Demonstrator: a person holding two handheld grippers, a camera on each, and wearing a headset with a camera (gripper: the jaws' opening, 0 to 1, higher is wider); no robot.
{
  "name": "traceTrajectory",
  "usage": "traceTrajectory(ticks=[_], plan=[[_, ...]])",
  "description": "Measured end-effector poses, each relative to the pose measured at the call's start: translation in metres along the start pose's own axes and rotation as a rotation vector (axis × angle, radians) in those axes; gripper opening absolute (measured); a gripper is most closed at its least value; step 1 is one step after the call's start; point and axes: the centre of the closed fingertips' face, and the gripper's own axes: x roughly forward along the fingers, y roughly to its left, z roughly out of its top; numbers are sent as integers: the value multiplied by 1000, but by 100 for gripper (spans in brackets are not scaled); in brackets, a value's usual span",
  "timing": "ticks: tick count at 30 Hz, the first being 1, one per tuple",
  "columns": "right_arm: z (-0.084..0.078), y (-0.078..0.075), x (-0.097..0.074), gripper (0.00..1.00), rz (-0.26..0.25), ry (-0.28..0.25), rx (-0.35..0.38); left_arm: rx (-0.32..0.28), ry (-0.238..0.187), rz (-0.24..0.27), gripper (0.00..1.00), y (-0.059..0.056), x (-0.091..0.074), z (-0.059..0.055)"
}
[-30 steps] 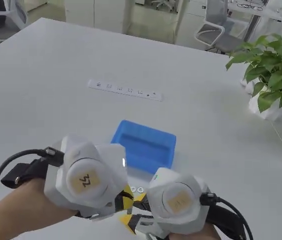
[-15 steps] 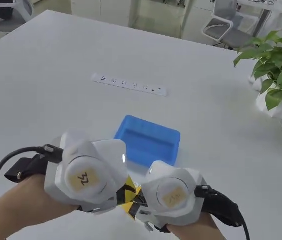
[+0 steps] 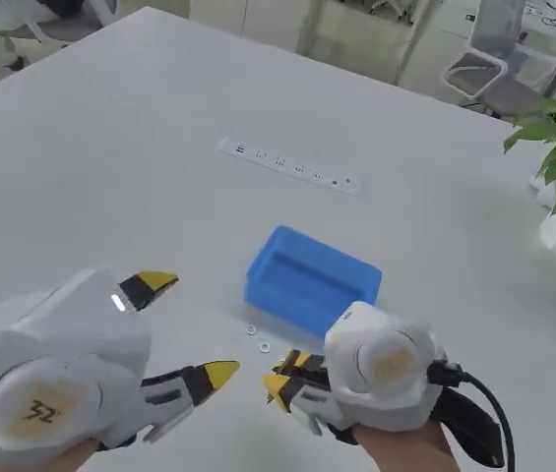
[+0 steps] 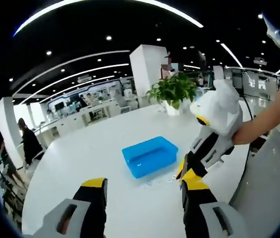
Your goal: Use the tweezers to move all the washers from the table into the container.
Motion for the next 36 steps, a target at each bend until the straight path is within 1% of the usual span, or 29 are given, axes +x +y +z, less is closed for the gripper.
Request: traceTrajectory(ticks=[1, 2, 3, 4, 7, 9, 11, 12, 13, 15, 17, 18, 19, 20, 22, 24, 27, 29, 31, 32, 33, 36], plan=[[5, -3, -2, 5, -3, -12, 17, -31, 4, 39, 73, 7, -4, -6], [8, -6, -3, 5, -3, -20, 28, -54, -3, 70, 77, 12, -5, -8], [13, -9, -4, 5, -5, -32, 42, -79, -5, 82, 79, 15, -8, -12], [15, -12, -4, 5, -8, -39, 50, -93, -1, 84, 82, 16, -8, -14], [23, -20, -4, 5, -17, -57, 76, -98, 15, 118, 88, 20, -7, -18], [28, -28, -1, 5, -32, -69, 90, -99, 33, 127, 90, 19, -4, -21], [34, -32, 2, 5, -32, -81, 103, -100, 28, 140, 91, 17, -4, -21], [39, -33, 3, 5, -36, -90, 109, -83, 20, 135, 91, 16, -2, -20], [42, -32, 4, 5, -40, -94, 112, -74, 26, 127, 91, 15, 0, -22], [48, -34, 5, 5, -50, -105, 121, -79, 79, 71, 90, 6, 2, -32], [51, -35, 8, 5, -59, -109, 128, -81, 64, 78, 88, 8, 2, -31], [53, -36, 11, 5, -60, -112, 134, -86, 52, 72, 87, 9, 2, -29], [54, -37, 13, 5, -59, -112, 139, -90, 50, 68, 87, 9, 3, -29], [54, -38, 16, 5, -62, -110, 140, -94, 52, 65, 87, 9, 4, -30], [54, -41, 21, 5, -69, -107, 133, -87, 79, 67, 87, 10, 5, -36], [55, -44, 26, 5, -74, -103, 131, -76, 84, 68, 87, 10, 5, -37], [54, -49, 34, 6, -61, -99, 148, -61, 93, 67, 86, 10, 6, -39], [53, -49, 38, 6, -56, -95, 152, -74, 112, 50, 88, 8, 9, -43], [50, -52, 43, 6, -53, -92, 147, -69, 116, 49, 88, 8, 8, -44], [51, -51, 44, 6, -40, -93, 149, -63, 119, 50, 88, 8, 8, -44], [51, -50, 45, 6, -37, -91, 153, -59, 115, 48, 88, 7, 8, -43], [49, -51, 46, 6, -43, -76, 137, -53, 117, 46, 89, 6, 7, -43]])
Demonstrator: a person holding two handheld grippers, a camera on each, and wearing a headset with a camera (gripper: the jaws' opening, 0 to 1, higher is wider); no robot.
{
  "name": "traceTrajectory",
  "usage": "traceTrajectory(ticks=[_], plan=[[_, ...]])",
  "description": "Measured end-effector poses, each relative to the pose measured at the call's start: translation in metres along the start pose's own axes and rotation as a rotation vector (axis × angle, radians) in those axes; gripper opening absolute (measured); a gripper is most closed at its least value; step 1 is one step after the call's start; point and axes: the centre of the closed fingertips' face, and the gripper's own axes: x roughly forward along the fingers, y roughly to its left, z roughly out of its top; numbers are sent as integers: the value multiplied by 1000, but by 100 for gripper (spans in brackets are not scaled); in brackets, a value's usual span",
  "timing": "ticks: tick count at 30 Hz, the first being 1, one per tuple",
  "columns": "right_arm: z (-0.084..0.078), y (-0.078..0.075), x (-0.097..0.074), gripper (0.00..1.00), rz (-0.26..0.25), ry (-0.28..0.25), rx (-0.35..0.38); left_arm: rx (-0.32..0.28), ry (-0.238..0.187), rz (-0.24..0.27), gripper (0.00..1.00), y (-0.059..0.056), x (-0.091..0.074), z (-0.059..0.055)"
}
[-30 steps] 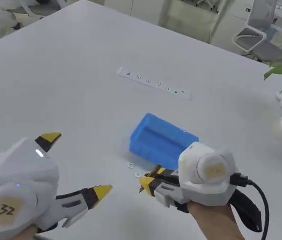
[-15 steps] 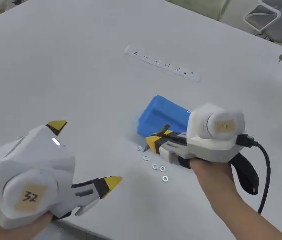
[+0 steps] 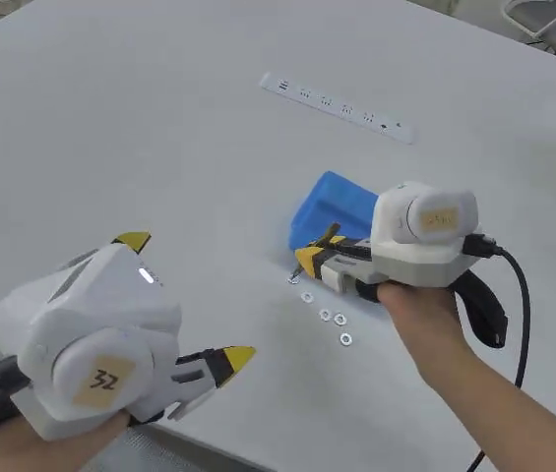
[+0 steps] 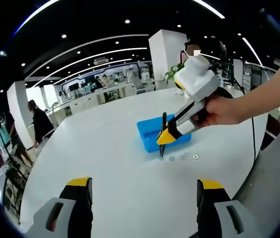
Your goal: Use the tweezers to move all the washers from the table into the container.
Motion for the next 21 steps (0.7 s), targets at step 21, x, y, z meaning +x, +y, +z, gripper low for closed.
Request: traceTrajectory(ticks=[21], plan=[[-11, 2, 4, 6, -5, 18, -14, 24, 35, -6, 89, -2, 0, -5]])
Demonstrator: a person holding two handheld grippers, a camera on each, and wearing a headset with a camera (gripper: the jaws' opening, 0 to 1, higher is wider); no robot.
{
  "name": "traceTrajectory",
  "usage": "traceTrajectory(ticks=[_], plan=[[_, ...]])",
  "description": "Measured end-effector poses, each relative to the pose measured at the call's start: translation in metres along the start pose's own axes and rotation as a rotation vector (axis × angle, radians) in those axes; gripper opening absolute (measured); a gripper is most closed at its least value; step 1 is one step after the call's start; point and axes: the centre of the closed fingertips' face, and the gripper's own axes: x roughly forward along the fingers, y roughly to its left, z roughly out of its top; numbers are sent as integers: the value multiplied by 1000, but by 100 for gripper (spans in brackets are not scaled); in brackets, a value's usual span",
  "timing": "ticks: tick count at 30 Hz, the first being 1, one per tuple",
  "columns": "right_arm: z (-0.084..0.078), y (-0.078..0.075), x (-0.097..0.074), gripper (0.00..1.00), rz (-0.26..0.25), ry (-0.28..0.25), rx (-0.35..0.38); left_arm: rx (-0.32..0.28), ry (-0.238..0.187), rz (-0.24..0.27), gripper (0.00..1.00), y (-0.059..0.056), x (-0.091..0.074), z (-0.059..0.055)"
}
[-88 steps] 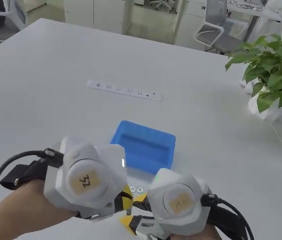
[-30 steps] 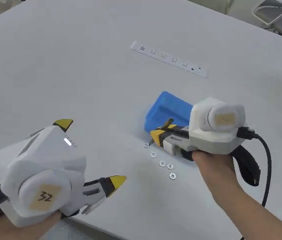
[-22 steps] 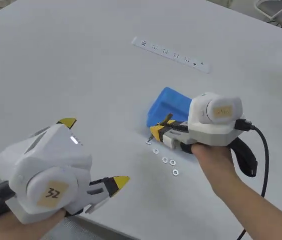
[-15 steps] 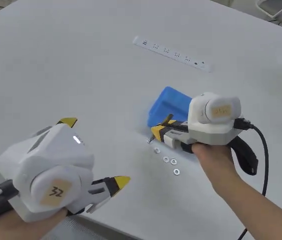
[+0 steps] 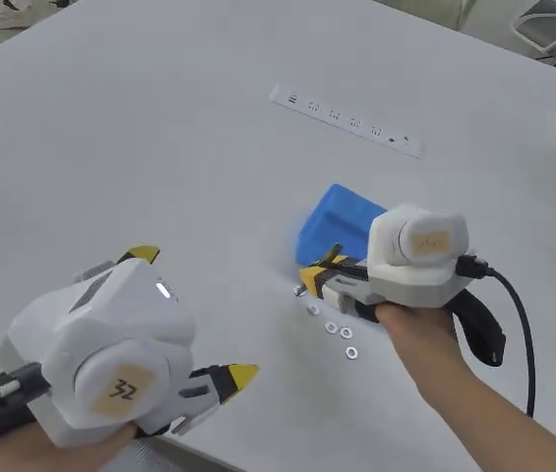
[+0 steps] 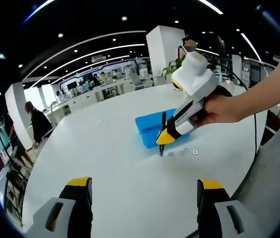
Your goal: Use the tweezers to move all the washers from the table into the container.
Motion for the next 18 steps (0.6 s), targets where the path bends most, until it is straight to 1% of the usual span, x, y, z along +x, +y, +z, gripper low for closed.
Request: traceTrajectory(ticks=[3, 6, 9, 11, 15, 18], plan=[[1, 1, -2, 6, -3, -3, 22, 9, 4, 5, 89, 0, 0, -1], [0, -1, -2, 6, -7, 0, 20, 9, 8, 6, 89, 1, 0, -1], [1, 0, -3, 6, -11, 4, 8, 12, 10, 10, 89, 1, 0, -1], [1, 0, -3, 6, -11, 2, 16, 16, 10, 11, 89, 1, 0, -1], [1, -4, -3, 6, -19, 2, 23, 21, 14, 13, 89, 1, 0, -2], [-2, -7, -3, 6, -35, 21, 11, 22, 15, 14, 88, 2, 1, -2]])
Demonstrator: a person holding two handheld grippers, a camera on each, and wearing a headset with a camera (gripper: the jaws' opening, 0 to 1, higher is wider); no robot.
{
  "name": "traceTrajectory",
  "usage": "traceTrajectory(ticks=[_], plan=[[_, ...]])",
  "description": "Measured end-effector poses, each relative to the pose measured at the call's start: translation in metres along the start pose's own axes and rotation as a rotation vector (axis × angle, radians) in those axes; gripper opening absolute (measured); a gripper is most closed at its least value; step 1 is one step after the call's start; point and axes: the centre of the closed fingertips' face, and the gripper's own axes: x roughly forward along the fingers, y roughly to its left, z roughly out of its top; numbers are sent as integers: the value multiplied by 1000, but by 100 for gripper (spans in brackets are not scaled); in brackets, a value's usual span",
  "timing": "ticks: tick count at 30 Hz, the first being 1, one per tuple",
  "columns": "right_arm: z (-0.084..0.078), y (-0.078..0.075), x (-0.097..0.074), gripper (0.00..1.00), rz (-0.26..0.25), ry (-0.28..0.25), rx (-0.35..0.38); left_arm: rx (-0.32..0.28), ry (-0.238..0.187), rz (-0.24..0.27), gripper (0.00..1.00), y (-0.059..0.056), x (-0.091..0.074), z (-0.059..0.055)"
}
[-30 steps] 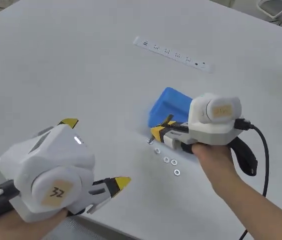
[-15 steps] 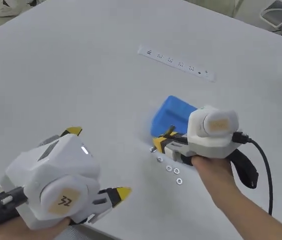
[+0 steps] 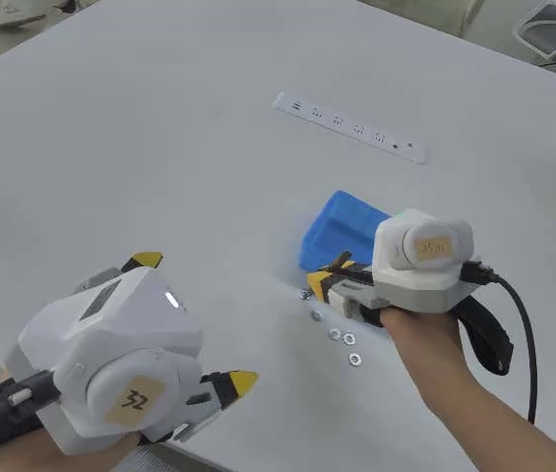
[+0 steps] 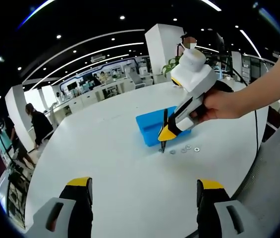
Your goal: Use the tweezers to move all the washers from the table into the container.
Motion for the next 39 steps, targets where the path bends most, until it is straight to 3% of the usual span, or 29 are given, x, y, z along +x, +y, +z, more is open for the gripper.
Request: traceTrajectory(ticks=[19, 32, 39], plan=[[5, -1, 1, 4, 12, -6, 10, 9, 2, 8, 89, 1, 1, -1], [26, 9, -31, 4, 19, -56, -17, 9, -10, 2, 92, 0, 1, 2], [54, 1, -48, 4, -2, -120, -51, 9, -8, 4, 92, 0, 0, 1]])
